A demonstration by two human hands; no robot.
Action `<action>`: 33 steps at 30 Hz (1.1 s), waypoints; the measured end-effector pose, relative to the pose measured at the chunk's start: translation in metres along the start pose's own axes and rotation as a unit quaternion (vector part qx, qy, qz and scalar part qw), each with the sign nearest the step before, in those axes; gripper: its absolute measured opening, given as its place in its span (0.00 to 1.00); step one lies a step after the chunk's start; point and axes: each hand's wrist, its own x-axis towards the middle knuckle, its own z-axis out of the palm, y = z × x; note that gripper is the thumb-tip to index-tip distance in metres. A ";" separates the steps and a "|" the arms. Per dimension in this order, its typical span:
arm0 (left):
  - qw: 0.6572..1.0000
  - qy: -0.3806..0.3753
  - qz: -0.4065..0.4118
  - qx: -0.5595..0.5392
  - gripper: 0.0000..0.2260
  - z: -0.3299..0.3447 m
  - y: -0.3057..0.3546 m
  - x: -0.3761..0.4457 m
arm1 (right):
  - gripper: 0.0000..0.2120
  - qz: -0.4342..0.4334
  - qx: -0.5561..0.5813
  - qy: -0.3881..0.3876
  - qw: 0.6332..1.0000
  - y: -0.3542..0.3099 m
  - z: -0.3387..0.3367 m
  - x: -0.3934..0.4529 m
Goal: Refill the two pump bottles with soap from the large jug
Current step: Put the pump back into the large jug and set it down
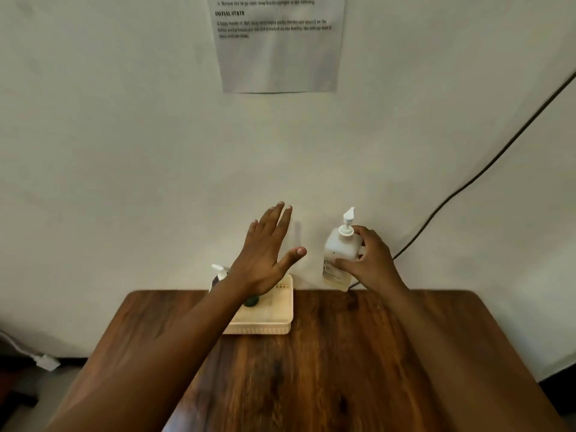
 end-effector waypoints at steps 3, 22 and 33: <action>1.000 -0.014 0.002 0.004 0.39 0.034 -0.021 0.000 | 0.40 0.006 -0.037 -0.002 0.999 0.039 0.023 0.007; 0.996 -0.062 0.001 0.069 0.40 0.147 -0.081 0.005 | 0.40 0.017 -0.098 -0.021 0.995 0.183 0.101 0.028; 0.994 -0.073 -0.017 0.079 0.41 0.163 -0.090 0.000 | 0.35 0.021 -0.070 -0.001 0.997 0.206 0.117 0.031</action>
